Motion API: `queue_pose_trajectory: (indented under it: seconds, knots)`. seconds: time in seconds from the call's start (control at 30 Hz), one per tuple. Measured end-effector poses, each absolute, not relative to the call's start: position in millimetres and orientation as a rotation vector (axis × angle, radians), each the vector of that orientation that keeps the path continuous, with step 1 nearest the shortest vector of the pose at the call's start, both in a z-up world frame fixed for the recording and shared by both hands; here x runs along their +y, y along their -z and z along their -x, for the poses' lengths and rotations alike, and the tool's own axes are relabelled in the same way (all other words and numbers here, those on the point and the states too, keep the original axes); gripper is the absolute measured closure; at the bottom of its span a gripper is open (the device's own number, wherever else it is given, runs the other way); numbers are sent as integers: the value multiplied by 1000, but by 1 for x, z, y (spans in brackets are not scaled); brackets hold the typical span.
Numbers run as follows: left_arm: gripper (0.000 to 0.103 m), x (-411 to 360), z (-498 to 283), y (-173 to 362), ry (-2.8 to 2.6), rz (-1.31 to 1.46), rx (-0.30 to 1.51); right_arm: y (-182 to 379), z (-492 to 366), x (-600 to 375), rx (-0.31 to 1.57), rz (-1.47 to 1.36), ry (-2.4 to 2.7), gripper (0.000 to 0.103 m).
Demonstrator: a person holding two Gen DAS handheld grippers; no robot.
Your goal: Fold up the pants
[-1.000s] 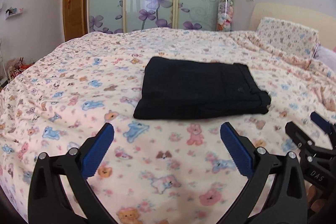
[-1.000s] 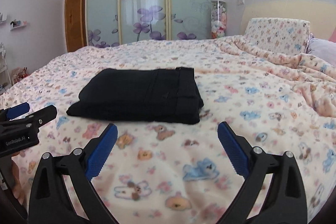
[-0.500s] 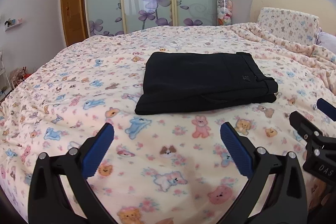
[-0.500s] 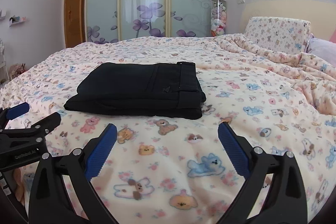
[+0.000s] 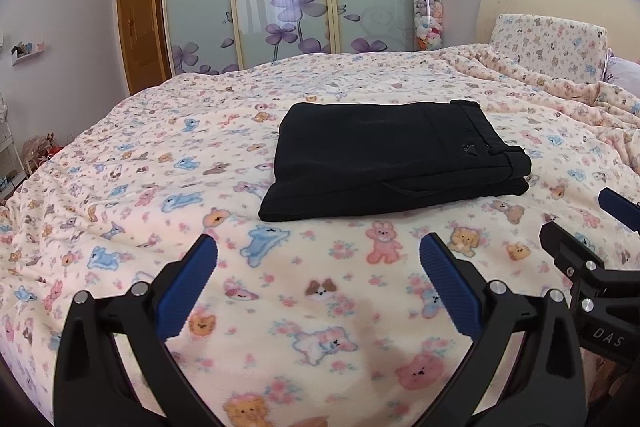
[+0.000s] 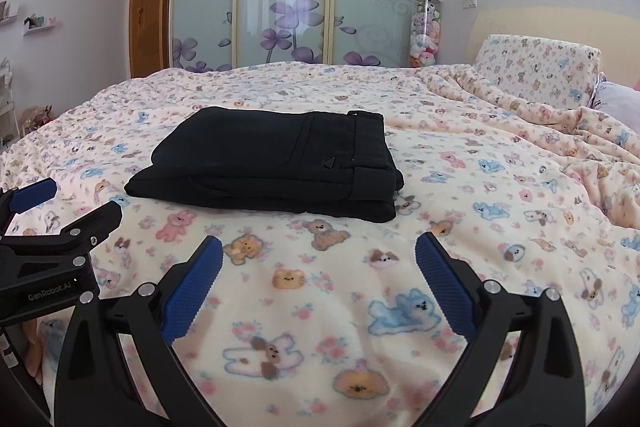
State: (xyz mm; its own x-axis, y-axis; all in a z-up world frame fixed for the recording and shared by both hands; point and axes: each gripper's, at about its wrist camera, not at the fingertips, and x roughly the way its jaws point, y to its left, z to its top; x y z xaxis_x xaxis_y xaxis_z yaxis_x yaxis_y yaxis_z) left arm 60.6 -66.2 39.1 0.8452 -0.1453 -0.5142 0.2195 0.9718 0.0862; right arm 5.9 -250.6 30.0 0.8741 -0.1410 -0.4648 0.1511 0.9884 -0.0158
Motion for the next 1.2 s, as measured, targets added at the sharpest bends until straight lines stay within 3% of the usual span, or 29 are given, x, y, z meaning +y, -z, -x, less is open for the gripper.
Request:
queue_pose_trajectory:
  seconds: [1.2]
  knots:
    - [2,-67,-60,-36,204,-147,537,-28,-7,-251,491,-22,152,4]
